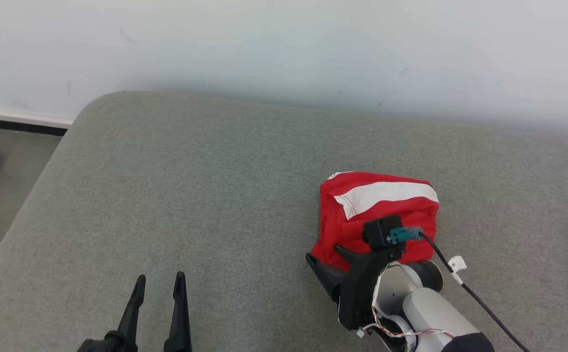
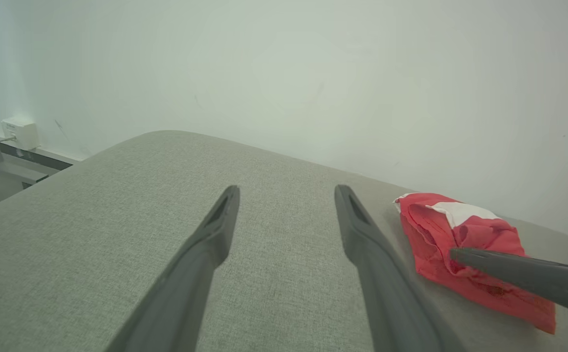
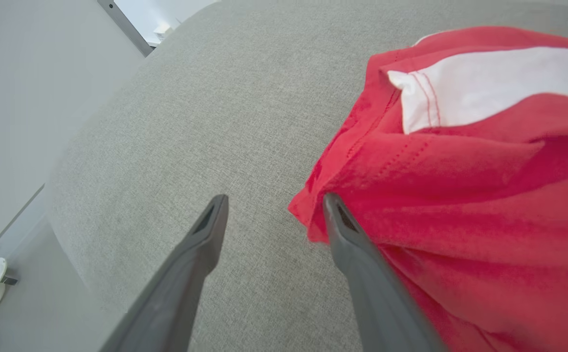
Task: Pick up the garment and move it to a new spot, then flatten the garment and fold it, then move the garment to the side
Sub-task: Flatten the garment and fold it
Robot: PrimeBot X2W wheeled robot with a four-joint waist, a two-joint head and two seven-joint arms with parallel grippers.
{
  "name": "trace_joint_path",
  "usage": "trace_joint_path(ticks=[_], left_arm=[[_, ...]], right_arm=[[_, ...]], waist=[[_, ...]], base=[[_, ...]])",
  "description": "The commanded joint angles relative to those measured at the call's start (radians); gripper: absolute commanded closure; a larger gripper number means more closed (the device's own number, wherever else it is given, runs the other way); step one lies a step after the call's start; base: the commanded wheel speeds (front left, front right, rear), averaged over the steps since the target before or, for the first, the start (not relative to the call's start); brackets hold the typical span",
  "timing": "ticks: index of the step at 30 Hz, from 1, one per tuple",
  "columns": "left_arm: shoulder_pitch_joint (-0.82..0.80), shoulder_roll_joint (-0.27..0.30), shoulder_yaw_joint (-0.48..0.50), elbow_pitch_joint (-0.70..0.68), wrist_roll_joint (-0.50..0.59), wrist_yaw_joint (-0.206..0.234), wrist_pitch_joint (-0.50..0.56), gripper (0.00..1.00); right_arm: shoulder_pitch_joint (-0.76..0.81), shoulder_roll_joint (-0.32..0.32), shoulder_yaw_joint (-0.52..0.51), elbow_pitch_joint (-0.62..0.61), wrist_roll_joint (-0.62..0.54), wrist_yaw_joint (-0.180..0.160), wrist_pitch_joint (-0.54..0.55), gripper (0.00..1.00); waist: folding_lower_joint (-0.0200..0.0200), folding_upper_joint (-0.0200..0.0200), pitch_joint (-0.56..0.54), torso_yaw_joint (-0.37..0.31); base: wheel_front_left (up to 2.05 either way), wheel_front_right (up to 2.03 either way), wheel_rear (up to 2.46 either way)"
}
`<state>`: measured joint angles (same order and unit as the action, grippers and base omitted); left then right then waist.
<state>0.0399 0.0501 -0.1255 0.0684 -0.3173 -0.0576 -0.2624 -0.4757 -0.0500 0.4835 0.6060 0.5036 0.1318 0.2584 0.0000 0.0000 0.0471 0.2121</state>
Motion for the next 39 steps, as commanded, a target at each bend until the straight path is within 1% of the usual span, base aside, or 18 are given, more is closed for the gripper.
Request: trace_joint_path(ticks=[1,5,7,8,10,14,16,20,23,25,28,34,35,39], left_arm=[[0.008,0.001,0.002,-0.007,-0.011,0.003,-0.003,0.0],[0.011,0.001,0.004,-0.012,-0.012,0.005,-0.003,0.0],[0.008,0.0,0.003,-0.016,-0.014,0.008,-0.003,0.0],[0.007,0.001,0.003,-0.02,-0.015,0.009,-0.003,0.0],[0.009,0.001,0.001,-0.025,-0.016,0.009,-0.003,0.0],[0.001,0.001,-0.001,-0.031,-0.017,0.007,-0.003,0.0],[-0.009,0.001,-0.004,-0.031,-0.016,0.006,-0.003,0.0],[-0.024,0.0,-0.014,-0.029,-0.021,0.01,-0.003,0.0],[-0.027,0.0,-0.02,-0.025,-0.028,0.013,-0.003,0.0],[-0.034,0.001,-0.024,-0.025,-0.031,0.013,-0.003,0.0],[-0.04,0.0,-0.026,-0.025,-0.034,0.02,-0.003,0.0],[-0.05,0.0,-0.039,-0.019,-0.03,0.016,-0.003,0.0],[-0.05,0.0,-0.039,-0.019,-0.03,0.016,-0.003,0.0],[-0.067,0.0,-0.058,-0.012,-0.026,0.008,-0.003,0.0]], right_arm=[[-0.002,-0.001,-0.007,-0.02,0.012,-0.002,0.022,0.0],[-0.001,0.0,-0.022,-0.117,0.039,-0.002,0.106,0.0],[-0.011,-0.001,-0.039,-0.171,0.023,-0.002,0.151,0.0],[-0.021,-0.001,-0.059,-0.219,-0.018,-0.002,0.203,0.0],[-0.026,-0.001,-0.085,-0.258,-0.068,-0.002,0.26,0.0],[-0.052,0.0,-0.166,-0.302,-0.225,-0.002,0.357,0.0],[-0.06,0.0,-0.205,-0.313,-0.291,-0.002,0.386,0.0],[-0.073,-0.001,-0.263,-0.309,-0.372,-0.002,0.406,0.0],[-0.08,-0.001,-0.293,-0.279,-0.383,-0.002,0.432,0.0],[-0.099,0.0,-0.294,-0.262,-0.37,-0.002,0.467,0.0],[-0.151,-0.001,-0.27,-0.233,-0.35,-0.002,0.573,0.0],[-0.323,-0.001,-0.207,-0.156,-0.315,-0.002,0.862,0.0],[-0.323,-0.001,-0.207,-0.156,-0.315,-0.002,0.862,0.0],[-0.425,-0.001,-0.171,-0.102,-0.349,-0.002,1.014,0.0]], waist=[[0.0,0.0,-0.006,-0.01],[0.0,0.0,-0.007,-0.019],[0.0,0.0,-0.004,-0.021],[0.0,0.0,-0.001,-0.022],[0.0,0.0,0.006,-0.02],[0.0,0.0,0.027,-0.011],[0.0,0.0,0.037,-0.003],[0.0,0.0,0.056,0.02],[0.0,0.0,0.068,0.034],[0.0,0.0,0.073,0.04],[0.0,0.0,0.079,0.042],[0.0,0.0,0.094,0.046],[0.0,0.0,0.094,0.046],[0.0,0.0,0.113,0.059]], base=[[0.0,0.0,0.0],[0.0,0.0,0.0],[0.0,0.0,0.0],[0.0,0.0,0.0],[0.0,0.0,0.0],[0.0,0.0,0.0],[0.0,0.0,0.0],[0.0,0.0,0.0],[0.0,0.0,0.0],[0.0,0.0,0.0],[0.0,0.0,0.0],[0.0,0.0,0.0],[0.0,0.0,0.0],[0.0,0.0,0.0]])
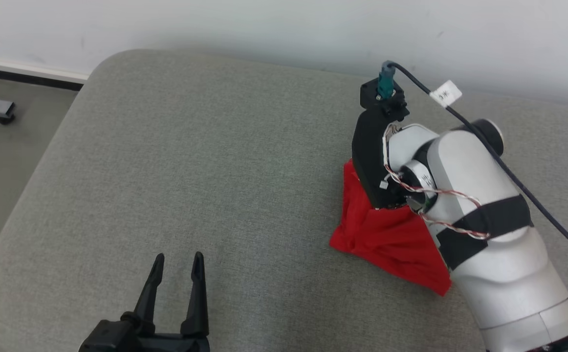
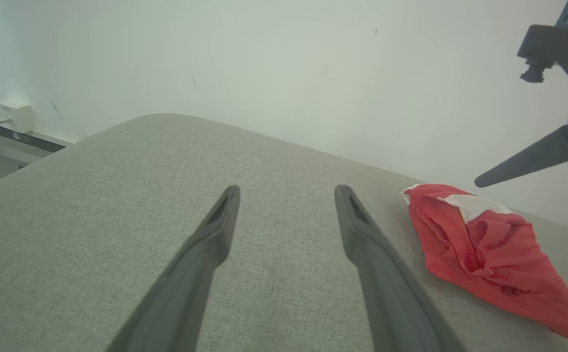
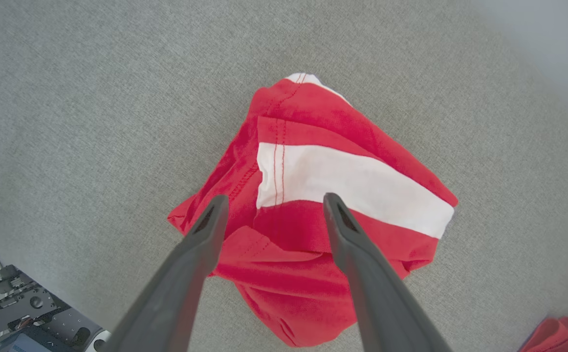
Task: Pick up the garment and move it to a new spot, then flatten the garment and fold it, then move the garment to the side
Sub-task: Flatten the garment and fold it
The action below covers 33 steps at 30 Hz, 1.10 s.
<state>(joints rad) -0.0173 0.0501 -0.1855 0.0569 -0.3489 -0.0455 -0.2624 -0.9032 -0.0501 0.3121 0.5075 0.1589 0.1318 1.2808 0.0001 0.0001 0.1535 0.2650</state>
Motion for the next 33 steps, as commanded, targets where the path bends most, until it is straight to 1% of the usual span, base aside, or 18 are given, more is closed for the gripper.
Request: trace_joint_path(ticks=[1,6,11,17,20,23,33], left_arm=[[-0.01,0.0,-0.004,0.002,0.007,-0.005,-0.003,0.0],[-0.027,0.0,-0.031,0.011,0.01,-0.006,-0.003,0.0],[-0.023,0.0,-0.047,0.02,0.017,-0.013,-0.003,0.0],[-0.012,0.001,-0.063,0.036,0.026,-0.024,-0.003,0.0],[-0.011,0.0,-0.071,0.037,0.029,-0.023,-0.003,0.0],[-0.016,0.0,-0.073,0.036,0.029,-0.025,-0.003,0.0],[-0.021,0.0,-0.088,0.038,0.028,-0.027,-0.003,0.0]], right_arm=[[-0.015,0.0,0.006,0.009,-0.016,-0.002,0.02,0.0],[-0.056,-0.001,-0.034,0.057,-0.047,-0.002,0.106,0.0],[-0.053,-0.001,-0.075,0.083,-0.08,-0.002,0.142,0.0],[-0.015,0.0,-0.126,0.11,-0.133,-0.002,0.092,0.0],[0.0,0.0,-0.15,0.127,-0.148,-0.002,0.085,0.0],[0.003,0.0,-0.158,0.13,-0.177,-0.002,0.063,0.0],[0.007,-0.001,-0.186,0.152,-0.205,-0.002,0.011,0.0]], waist=[[-0.0001,-0.0001,0.01,0.011],[-0.0001,-0.0001,0.028,0.046],[-0.0001,-0.0001,0.034,0.073],[-0.0001,-0.0001,0.015,0.107],[-0.0001,-0.0001,0.016,0.123],[-0.0001,-0.0001,0.024,0.135],[-0.0001,-0.0001,0.039,0.162]], base=[[0.0,0.0,0.0],[0.0,0.0,0.0],[0.0,0.0,0.0],[0.0,0.0,0.0],[0.0,0.0,0.0],[0.0,0.0,0.0],[0.0,0.0,0.0]])
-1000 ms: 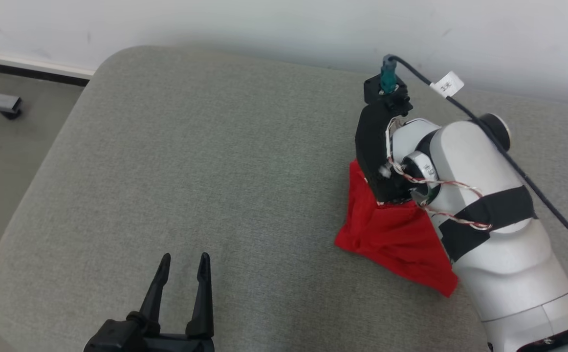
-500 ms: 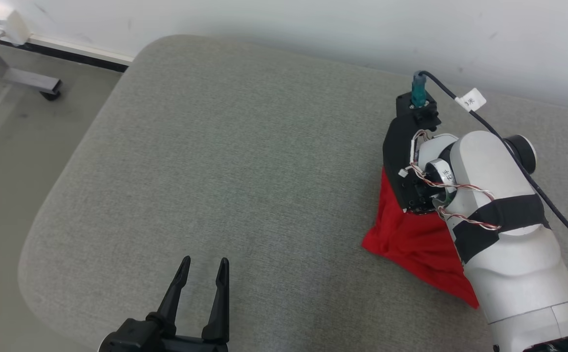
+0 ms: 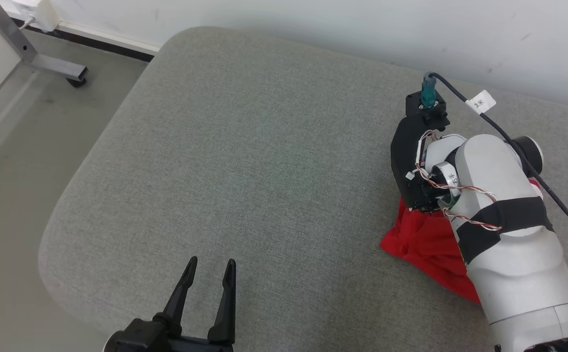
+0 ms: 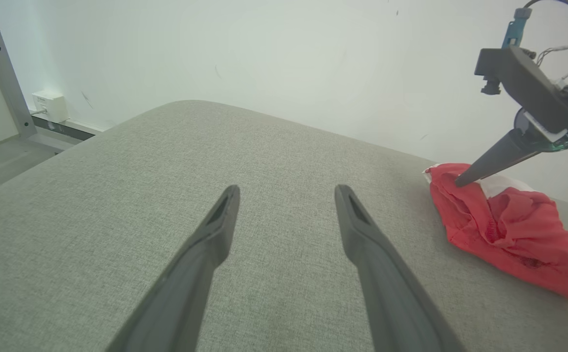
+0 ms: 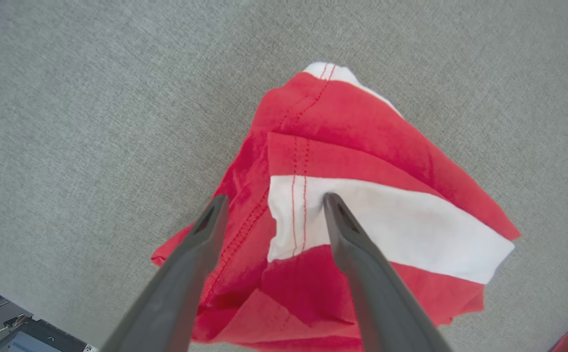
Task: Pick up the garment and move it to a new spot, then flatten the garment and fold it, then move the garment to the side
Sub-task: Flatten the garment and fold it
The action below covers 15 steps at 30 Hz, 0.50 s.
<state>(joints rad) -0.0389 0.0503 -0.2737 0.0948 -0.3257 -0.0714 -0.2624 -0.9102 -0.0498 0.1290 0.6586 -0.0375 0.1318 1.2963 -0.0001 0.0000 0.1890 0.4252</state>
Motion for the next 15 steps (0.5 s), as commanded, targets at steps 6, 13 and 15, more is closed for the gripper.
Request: trace_joint_path(ticks=[6,13,15], left_arm=[[-0.012,0.0,-0.001,-0.006,-0.002,0.007,-0.003,0.0],[-0.023,0.0,-0.007,-0.009,-0.009,0.009,-0.003,0.0],[-0.026,0.0,-0.008,-0.009,-0.008,0.011,-0.003,0.0]], right_arm=[[-0.008,-0.001,-0.011,0.0,-0.054,-0.002,-0.023,0.0],[-0.013,-0.001,-0.019,-0.005,-0.085,-0.002,-0.026,0.0],[-0.016,-0.001,-0.016,-0.009,-0.084,-0.002,-0.025,0.03]], waist=[[0.0001,0.0,0.021,0.001],[0.0001,0.0,0.027,-0.006],[0.0001,0.0,0.03,-0.009]], base=[[0.0,0.0,0.0],[0.0,0.0,0.0],[0.0,0.0,0.0]])
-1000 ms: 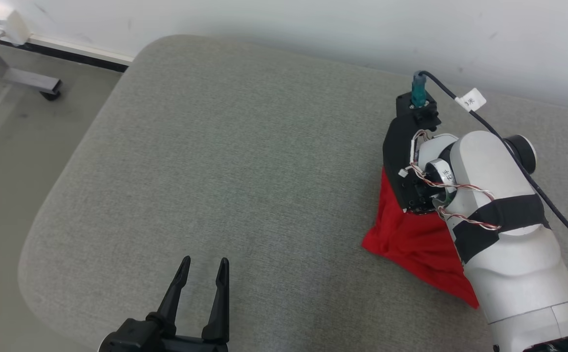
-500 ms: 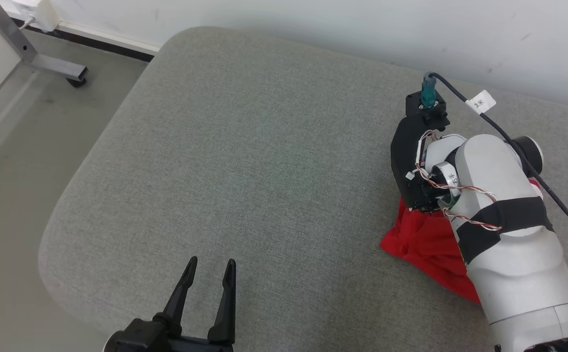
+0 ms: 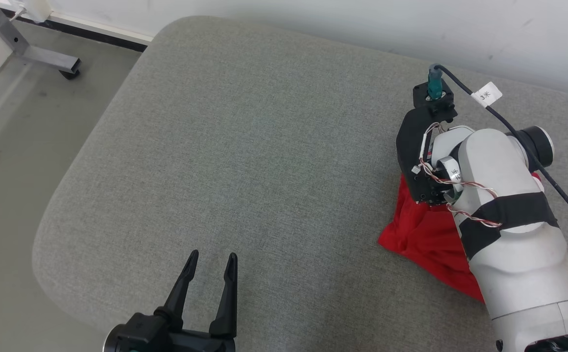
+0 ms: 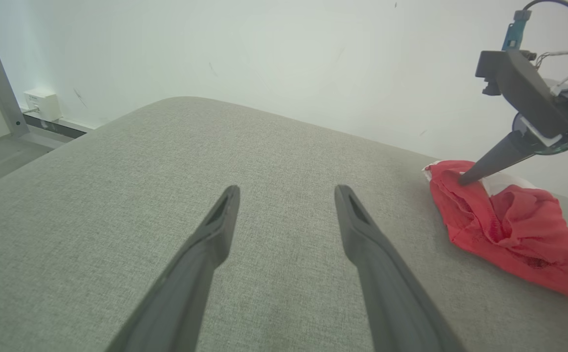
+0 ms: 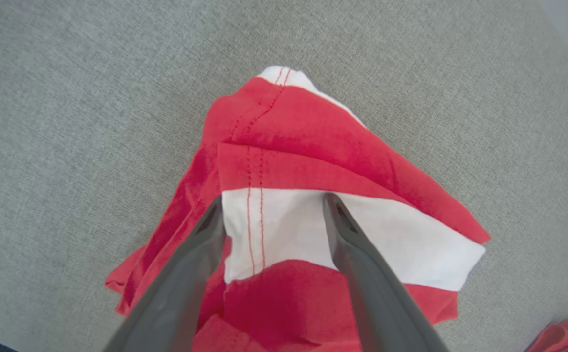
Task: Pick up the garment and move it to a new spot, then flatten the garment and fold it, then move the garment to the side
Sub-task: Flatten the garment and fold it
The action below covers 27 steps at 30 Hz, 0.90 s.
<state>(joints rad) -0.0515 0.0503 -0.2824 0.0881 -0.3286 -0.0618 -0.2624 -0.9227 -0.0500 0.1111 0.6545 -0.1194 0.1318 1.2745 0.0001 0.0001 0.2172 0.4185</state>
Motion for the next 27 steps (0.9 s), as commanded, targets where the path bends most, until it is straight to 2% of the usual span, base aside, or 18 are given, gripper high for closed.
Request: trace_joint_path(ticks=[1,2,4,5,7,8,9,10,11,12,18,27], left_arm=[[-0.014,0.0,0.0,-0.002,-0.006,0.002,-0.003,0.0],[-0.014,0.0,-0.001,-0.001,-0.006,0.003,-0.003,0.0],[-0.014,0.0,-0.003,0.0,-0.007,0.003,-0.003,0.0],[-0.015,0.0,-0.003,0.0,-0.008,0.003,-0.003,0.0],[-0.018,0.0,-0.004,-0.001,-0.006,0.002,-0.003,0.0],[-0.019,0.0,-0.004,-0.001,-0.004,0.002,-0.003,0.0],[-0.02,0.0,-0.003,-0.001,-0.005,0.002,-0.003,0.0],[-0.022,0.0,-0.003,-0.001,-0.005,0.002,-0.003,0.0],[-0.022,0.0,-0.003,-0.001,-0.006,0.003,-0.003,0.0],[-0.024,0.0,-0.003,-0.002,-0.009,0.005,-0.003,0.0],[-0.028,0.0,-0.009,-0.005,-0.014,0.006,-0.003,0.0],[-0.04,0.0,-0.025,-0.016,-0.033,0.013,-0.003,0.0]], right_arm=[[-0.005,-0.001,0.003,-0.006,-0.004,-0.002,-0.002,0.05],[-0.007,-0.001,0.004,-0.007,-0.008,-0.002,0.0,0.09],[-0.006,-0.001,0.003,-0.009,-0.01,-0.002,0.003,0.27],[-0.006,-0.001,0.003,-0.009,-0.01,-0.002,0.004,0.51],[-0.005,-0.001,0.007,-0.011,-0.008,-0.002,0.002,0.64],[-0.006,-0.001,0.011,-0.014,-0.005,-0.002,-0.006,0.67],[-0.006,-0.001,0.013,-0.014,-0.002,-0.002,-0.007,0.8],[-0.006,-0.001,0.016,-0.014,0.001,-0.002,-0.009,0.89],[-0.009,-0.001,0.017,-0.017,0.005,-0.002,-0.016,0.92],[-0.015,-0.001,0.022,-0.021,0.004,-0.002,-0.028,1.0],[-0.035,-0.001,0.012,-0.029,-0.005,-0.002,-0.106,1.0],[-0.064,-0.001,-0.082,0.013,-0.072,-0.002,-0.274,1.0]], waist=[[-0.0001,-0.0001,0.002,-0.003],[-0.0001,-0.0001,0.003,-0.003],[-0.0001,-0.0001,0.002,-0.004],[-0.0001,-0.0001,0.002,-0.004],[-0.0001,-0.0001,0.003,-0.003],[-0.0001,-0.0001,0.004,-0.003],[-0.0001,-0.0001,0.005,-0.003],[-0.0001,-0.0001,0.006,-0.002],[-0.0001,-0.0001,0.007,-0.002],[-0.0001,-0.0001,0.008,-0.001],[-0.0001,-0.0001,0.015,0.005],[-0.0001,-0.0001,0.052,0.038]], base=[[0.0,0.0,0.0],[0.0,0.0,0.0],[0.0,0.0,0.0],[0.0,0.0,0.0],[0.0,0.0,0.0],[0.0,0.0,0.0],[0.0,0.0,0.0],[0.0,0.0,0.0],[0.0,0.0,0.0],[0.0,0.0,0.0],[0.0,0.0,0.0],[0.0,0.0,0.0]])
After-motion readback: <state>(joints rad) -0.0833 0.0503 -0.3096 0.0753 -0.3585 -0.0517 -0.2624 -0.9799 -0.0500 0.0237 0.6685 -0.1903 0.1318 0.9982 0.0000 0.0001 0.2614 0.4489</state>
